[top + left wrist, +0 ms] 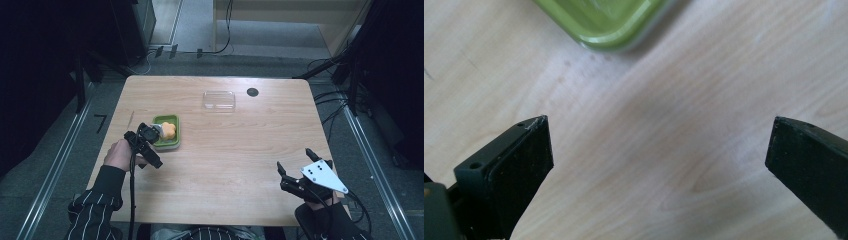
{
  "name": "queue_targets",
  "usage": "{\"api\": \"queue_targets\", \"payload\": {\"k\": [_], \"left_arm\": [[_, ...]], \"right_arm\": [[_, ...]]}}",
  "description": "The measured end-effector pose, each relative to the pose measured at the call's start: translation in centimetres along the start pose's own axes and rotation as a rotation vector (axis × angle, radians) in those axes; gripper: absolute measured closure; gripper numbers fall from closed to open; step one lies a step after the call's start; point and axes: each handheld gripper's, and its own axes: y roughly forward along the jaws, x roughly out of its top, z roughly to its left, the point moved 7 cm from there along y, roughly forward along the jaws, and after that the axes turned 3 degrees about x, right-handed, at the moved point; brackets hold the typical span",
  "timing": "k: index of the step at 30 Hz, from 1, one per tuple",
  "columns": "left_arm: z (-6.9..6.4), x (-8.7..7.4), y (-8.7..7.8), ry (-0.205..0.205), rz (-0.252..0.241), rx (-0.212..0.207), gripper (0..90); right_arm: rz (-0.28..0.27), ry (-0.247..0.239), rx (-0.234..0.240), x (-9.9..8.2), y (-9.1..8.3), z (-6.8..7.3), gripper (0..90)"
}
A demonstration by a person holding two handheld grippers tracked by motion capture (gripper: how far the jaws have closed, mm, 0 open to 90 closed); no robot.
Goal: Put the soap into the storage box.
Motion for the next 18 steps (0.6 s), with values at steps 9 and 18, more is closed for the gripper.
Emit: {"api": "queue_targets", "payload": {"k": [9, 18], "left_arm": [[-1.0, -1.8, 0.3, 0.000, 0.012, -0.003, 0.0], [-2.2, -3.4, 1.0, 0.002, 0.037, -0.008, 0.0]], "right_arm": [[-0.002, -0.001, -0.002, 0.0, 0.0, 0.0, 13.3], [-0.002, -0.003, -0.001, 0.0, 0.0, 0.0, 13.3]]}}
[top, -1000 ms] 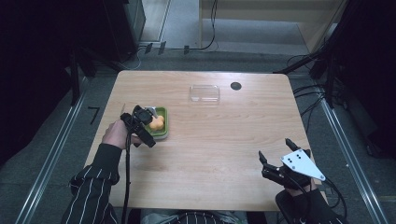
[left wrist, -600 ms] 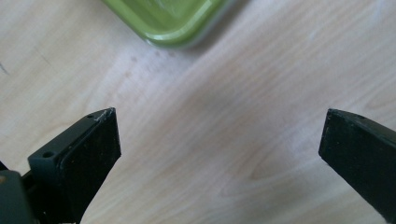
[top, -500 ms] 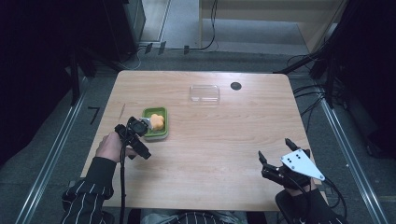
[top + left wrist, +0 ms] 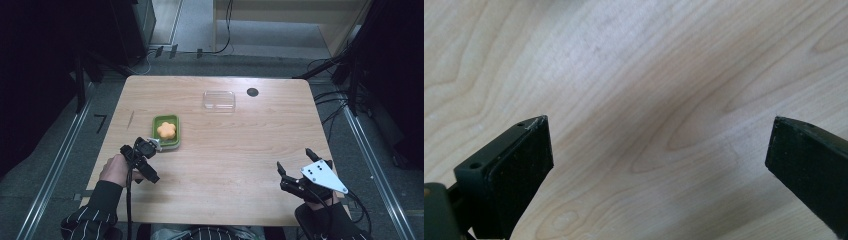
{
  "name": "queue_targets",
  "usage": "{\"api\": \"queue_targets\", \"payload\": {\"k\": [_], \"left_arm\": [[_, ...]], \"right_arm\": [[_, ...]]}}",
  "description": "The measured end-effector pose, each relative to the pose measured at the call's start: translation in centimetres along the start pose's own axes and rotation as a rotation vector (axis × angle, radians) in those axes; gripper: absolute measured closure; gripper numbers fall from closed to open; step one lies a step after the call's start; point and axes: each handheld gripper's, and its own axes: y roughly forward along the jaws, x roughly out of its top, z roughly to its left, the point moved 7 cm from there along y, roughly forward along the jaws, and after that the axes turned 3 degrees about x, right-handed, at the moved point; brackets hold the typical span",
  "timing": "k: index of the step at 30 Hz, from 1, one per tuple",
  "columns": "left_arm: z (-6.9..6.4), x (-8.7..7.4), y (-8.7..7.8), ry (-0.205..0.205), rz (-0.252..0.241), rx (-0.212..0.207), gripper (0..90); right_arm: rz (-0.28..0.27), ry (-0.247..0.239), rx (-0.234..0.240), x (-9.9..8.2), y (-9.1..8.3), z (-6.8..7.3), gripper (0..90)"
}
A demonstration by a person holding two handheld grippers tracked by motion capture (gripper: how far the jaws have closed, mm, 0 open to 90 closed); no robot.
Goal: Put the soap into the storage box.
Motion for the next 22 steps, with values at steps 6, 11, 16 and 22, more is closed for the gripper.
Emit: {"api": "queue_targets", "payload": {"k": [6, 11, 16, 22], "left_arm": [[-0.4, -1.3, 0.4, -0.004, 0.017, -0.003, 0.0], [-1.0, -2.4, 0.7, -0.009, 0.019, -0.006, 0.0], [-0.7, -3.2, 0.8, -0.030, 0.013, -0.021, 0.0], [-0.6, -3.1, 1.3, -0.024, 0.018, -0.031, 0.0]], "right_arm": [[-0.001, 0.001, 0.000, 0.0, 0.0, 0.0, 13.3], [-0.002, 0.004, -0.003, 0.0, -0.1, -0.1, 13.4], [-0.004, 0.005, -0.002, 0.0, -0.1, -0.1, 13.3], [-0.002, 0.007, -0.002, -0.1, -0.1, -0.1, 13.3]]}}
